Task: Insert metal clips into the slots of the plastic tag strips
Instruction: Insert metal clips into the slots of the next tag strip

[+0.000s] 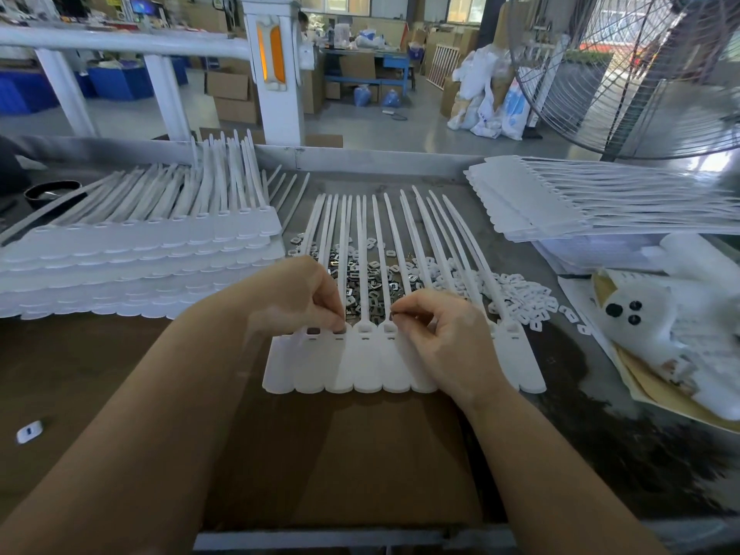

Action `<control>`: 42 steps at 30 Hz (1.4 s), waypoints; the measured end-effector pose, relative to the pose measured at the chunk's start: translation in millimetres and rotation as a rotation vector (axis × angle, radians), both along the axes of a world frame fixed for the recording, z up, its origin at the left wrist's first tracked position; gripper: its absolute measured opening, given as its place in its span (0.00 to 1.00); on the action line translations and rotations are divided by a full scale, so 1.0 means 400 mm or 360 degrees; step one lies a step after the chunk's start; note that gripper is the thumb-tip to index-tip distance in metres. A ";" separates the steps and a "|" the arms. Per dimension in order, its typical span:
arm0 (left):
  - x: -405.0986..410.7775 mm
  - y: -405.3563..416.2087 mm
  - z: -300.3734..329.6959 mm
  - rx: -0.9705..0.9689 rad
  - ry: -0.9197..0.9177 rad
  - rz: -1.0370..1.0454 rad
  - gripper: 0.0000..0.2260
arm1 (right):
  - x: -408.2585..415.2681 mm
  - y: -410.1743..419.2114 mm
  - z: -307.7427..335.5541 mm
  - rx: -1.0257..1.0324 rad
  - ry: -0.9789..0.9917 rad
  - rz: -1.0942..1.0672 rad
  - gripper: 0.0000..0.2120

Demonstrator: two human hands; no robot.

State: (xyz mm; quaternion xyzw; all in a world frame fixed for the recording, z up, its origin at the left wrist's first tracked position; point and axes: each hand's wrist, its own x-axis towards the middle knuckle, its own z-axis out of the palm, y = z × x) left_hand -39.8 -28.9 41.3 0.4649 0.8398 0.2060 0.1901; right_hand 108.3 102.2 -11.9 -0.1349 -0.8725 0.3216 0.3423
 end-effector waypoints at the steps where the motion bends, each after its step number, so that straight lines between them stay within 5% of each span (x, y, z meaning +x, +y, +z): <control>1: 0.000 0.002 0.001 -0.0003 0.0020 -0.0002 0.06 | 0.000 0.000 0.001 -0.0005 0.0000 0.0002 0.06; 22: 0.085 0.054 -0.028 0.0498 -0.0228 0.0092 0.05 | 0.000 0.004 0.002 -0.0093 0.0010 0.0053 0.09; 32: 0.094 0.067 -0.050 0.0085 0.0205 0.0091 0.04 | -0.004 0.005 0.001 -0.0126 -0.0005 0.0077 0.09; 42: 0.056 0.031 -0.018 -0.0120 0.0131 0.0075 0.10 | -0.003 0.003 0.003 -0.0097 0.0029 0.0021 0.01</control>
